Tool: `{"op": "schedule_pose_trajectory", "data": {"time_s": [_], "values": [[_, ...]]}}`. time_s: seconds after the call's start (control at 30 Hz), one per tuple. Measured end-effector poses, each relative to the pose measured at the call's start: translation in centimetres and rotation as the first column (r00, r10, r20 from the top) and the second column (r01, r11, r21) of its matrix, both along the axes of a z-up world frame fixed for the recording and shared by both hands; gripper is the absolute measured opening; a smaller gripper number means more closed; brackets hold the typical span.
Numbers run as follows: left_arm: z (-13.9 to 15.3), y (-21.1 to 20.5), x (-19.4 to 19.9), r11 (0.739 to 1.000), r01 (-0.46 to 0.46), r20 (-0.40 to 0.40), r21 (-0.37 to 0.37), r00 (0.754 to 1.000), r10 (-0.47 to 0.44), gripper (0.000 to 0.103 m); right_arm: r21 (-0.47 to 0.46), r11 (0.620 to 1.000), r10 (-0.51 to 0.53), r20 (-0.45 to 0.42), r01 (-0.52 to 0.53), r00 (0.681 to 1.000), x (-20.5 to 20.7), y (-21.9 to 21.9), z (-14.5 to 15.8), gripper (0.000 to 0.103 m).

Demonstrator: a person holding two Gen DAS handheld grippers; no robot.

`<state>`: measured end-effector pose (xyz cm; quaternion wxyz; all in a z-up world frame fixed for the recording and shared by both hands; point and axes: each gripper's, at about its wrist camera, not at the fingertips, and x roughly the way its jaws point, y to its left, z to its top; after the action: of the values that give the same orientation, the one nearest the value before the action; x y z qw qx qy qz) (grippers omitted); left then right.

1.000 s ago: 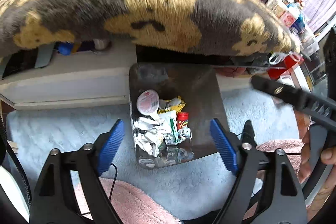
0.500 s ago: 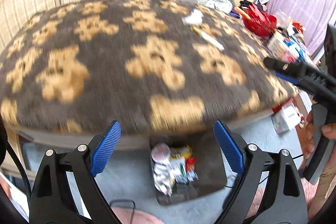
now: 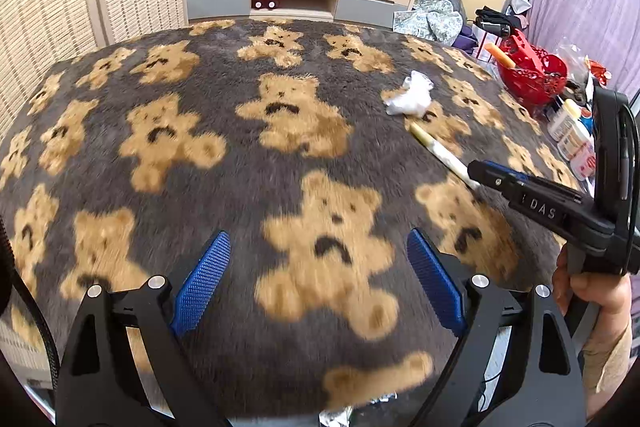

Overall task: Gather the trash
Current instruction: 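Reach the right tool to the white stick and grasp it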

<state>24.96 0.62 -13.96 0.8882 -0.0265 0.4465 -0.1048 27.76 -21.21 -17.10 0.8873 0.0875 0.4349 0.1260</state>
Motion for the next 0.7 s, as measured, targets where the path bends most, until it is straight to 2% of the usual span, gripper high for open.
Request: {"op": "schedule_pose_trajectory", "data": {"time_s": [0.2,0.33,0.57,0.7], "values": [[-0.2,-1.5,3.2,1.000,0.018,0.003,0.014,1.000,-0.018,0.084,0.005,0.999,0.032,-0.014,-0.032,0.999,1.4,0.4,-1.3,0.018],[-0.2,-2.9,5.1,0.999,0.039,0.011,0.023,0.999,-0.039,0.083,-0.058,0.997,0.055,-0.003,-0.056,0.998,1.4,0.8,-1.3,0.018],[-0.9,-5.0,7.7,0.998,0.060,0.010,0.030,0.998,-0.061,0.082,0.006,0.995,0.096,-0.032,-0.096,0.995,1.5,-0.2,-1.3,0.021],[-1.7,-5.8,9.1,0.997,0.068,0.001,0.034,0.998,-0.068,0.082,-0.022,0.995,0.099,-0.023,-0.099,0.995,1.5,-0.2,-1.1,0.021]]}}
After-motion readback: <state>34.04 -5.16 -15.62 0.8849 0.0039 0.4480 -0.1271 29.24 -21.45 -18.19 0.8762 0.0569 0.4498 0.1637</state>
